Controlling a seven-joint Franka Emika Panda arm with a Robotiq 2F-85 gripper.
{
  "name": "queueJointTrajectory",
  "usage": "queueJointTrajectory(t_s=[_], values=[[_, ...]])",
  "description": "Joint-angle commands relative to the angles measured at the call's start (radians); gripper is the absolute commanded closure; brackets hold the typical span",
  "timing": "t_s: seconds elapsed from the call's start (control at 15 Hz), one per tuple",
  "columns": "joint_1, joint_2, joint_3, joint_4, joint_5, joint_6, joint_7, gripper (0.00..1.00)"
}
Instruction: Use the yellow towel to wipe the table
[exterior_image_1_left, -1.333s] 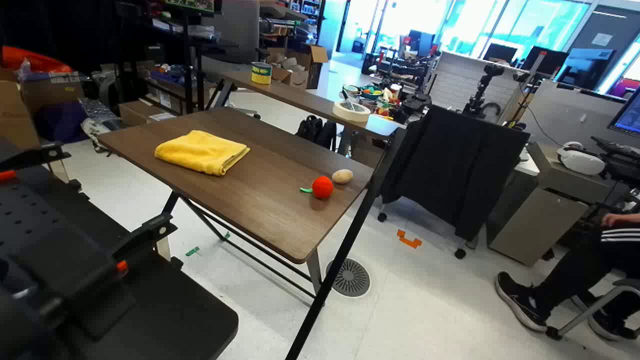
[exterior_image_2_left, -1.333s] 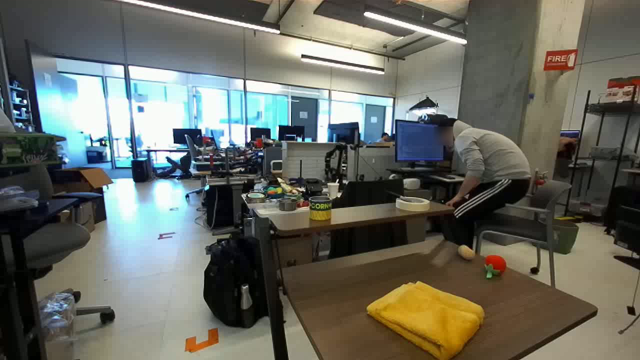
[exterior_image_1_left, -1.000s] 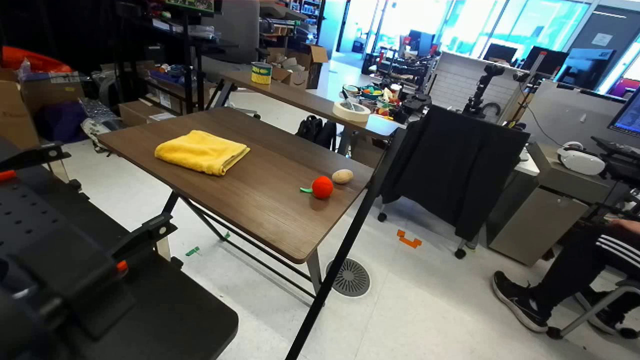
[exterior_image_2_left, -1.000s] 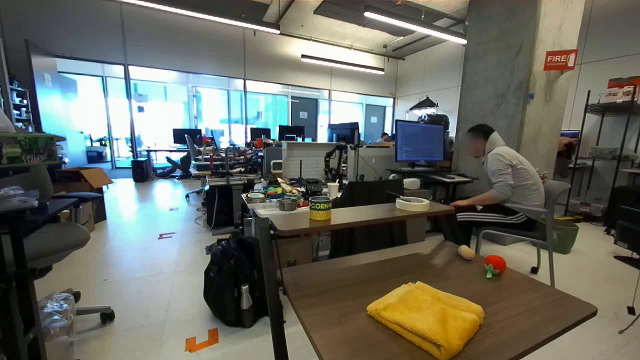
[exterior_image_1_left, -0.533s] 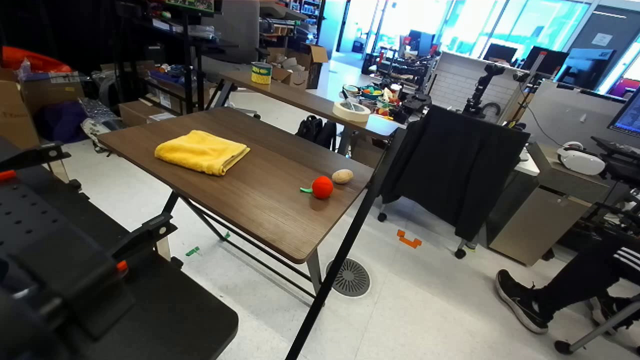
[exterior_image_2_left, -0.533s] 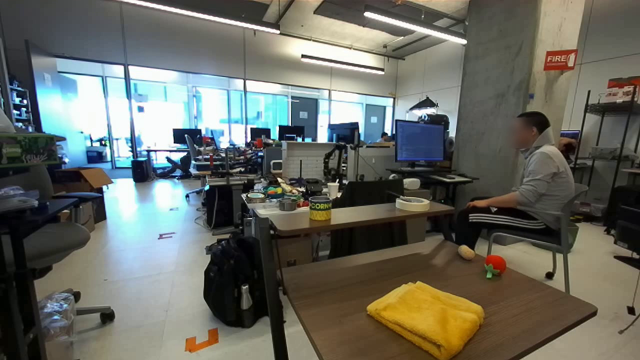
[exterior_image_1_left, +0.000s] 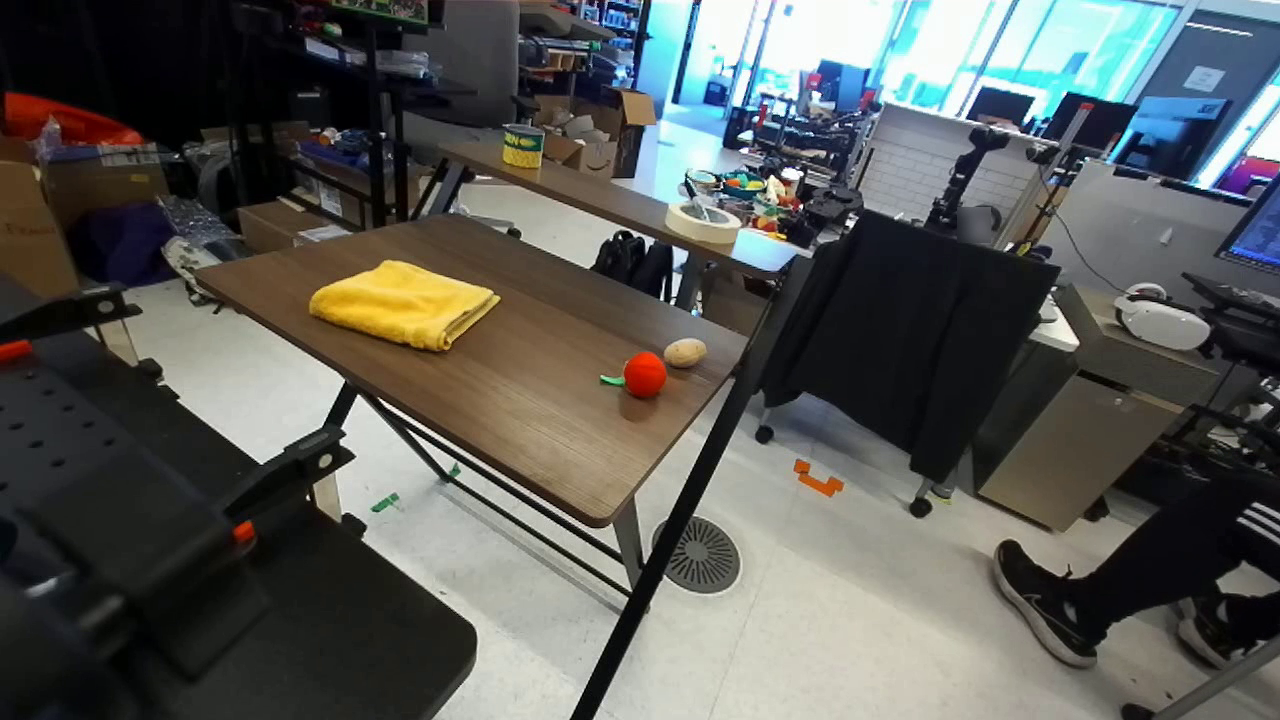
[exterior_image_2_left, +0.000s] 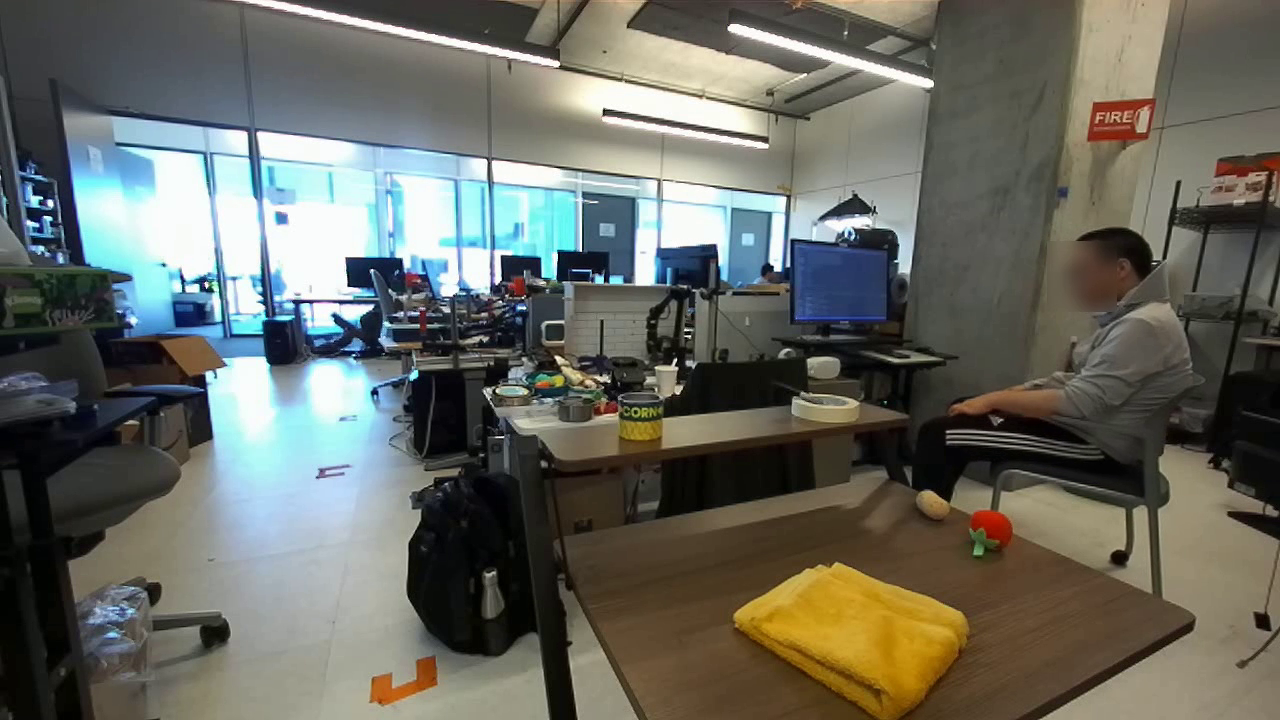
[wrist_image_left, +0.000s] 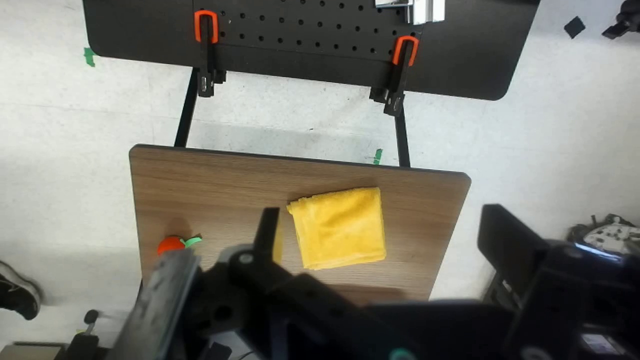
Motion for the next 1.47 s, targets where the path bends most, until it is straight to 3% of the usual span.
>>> queueJointTrajectory(t_s=[0.0, 0.67, 1.2, 1.4], values=[[-0.015, 0.002, 0.011, 0.003, 0.011, -0.003, -0.01, 0.0], [-0.015, 0.002, 0.011, 0.003, 0.011, -0.003, -0.01, 0.0], [-0.139, 0.458, -0.014, 0.038, 0.007, 0.447, 0.16, 0.0], [-0.168, 0.657, 0.0, 0.079, 0.01, 0.499, 0.211, 0.0]])
